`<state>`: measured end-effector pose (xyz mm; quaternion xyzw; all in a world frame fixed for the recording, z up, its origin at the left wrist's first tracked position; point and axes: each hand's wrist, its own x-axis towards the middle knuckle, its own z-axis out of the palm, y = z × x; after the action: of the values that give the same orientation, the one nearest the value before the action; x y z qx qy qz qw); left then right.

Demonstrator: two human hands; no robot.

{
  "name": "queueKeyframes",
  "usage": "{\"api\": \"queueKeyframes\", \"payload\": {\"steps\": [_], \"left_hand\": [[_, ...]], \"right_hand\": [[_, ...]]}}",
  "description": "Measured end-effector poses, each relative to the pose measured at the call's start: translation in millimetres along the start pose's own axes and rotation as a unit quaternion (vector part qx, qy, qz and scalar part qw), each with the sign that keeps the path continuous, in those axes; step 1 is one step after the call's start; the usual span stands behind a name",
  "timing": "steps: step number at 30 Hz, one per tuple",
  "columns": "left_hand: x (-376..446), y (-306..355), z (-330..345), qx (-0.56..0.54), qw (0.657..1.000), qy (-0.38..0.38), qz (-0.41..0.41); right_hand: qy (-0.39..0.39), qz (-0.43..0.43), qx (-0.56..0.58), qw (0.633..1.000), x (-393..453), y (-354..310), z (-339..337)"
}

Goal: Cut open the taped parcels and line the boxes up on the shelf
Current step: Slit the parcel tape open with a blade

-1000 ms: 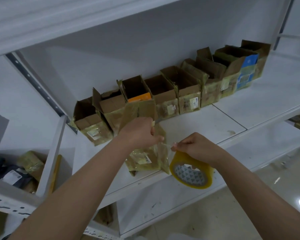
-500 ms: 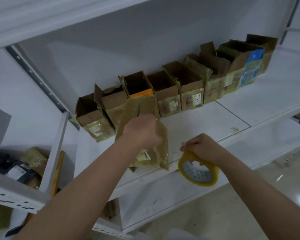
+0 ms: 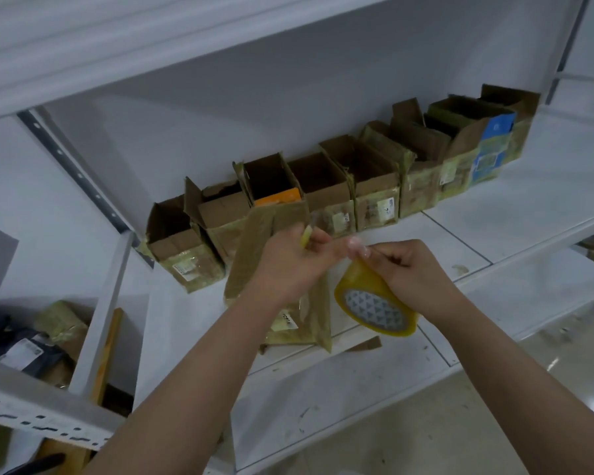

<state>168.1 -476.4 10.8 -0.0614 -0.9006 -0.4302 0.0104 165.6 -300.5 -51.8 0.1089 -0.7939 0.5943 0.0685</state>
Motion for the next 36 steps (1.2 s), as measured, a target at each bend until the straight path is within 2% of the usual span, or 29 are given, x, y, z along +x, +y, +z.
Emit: {"api": "queueKeyframes", "payload": {"steps": [6,10,14,19,21,25,30,36], "left_hand": [[4,0,13,-0.083,0.997,0.005,0.002],[-1,8,23,-0.16,0.987,0.019,-0.004],[0,13,30,-0.231,0.972,0.033,-0.039],[2,12,29,-0.248,0.966,0.057,-0.036],[6,8,24,-0.245,0.967,0.063,-0.034],[10,4,12,-0.232,0.972,0.027,-0.036],[16,-13,-21,-0.209,0.969,0.129,-0.01],[18,-57,-68,-0.182,0.959,0.2,-0.088]], "right_hand": [[0.069,-0.036,-0.103,0.992,5,0,7],[0.169,-0.062,-0.151,0.972,13,0,12],[0.221,-0.084,-0.138,0.962,19,-6,18],[0.272,-0.102,-0.127,0.948,27,-11,20],[0.276,-0.089,-0.141,0.946,34,-9,19],[0.277,-0.044,-0.167,0.945,45,4,15],[0.248,0.015,-0.185,0.951,57,35,16],[0.171,0.035,-0.31,0.935,63,83,30]]}}
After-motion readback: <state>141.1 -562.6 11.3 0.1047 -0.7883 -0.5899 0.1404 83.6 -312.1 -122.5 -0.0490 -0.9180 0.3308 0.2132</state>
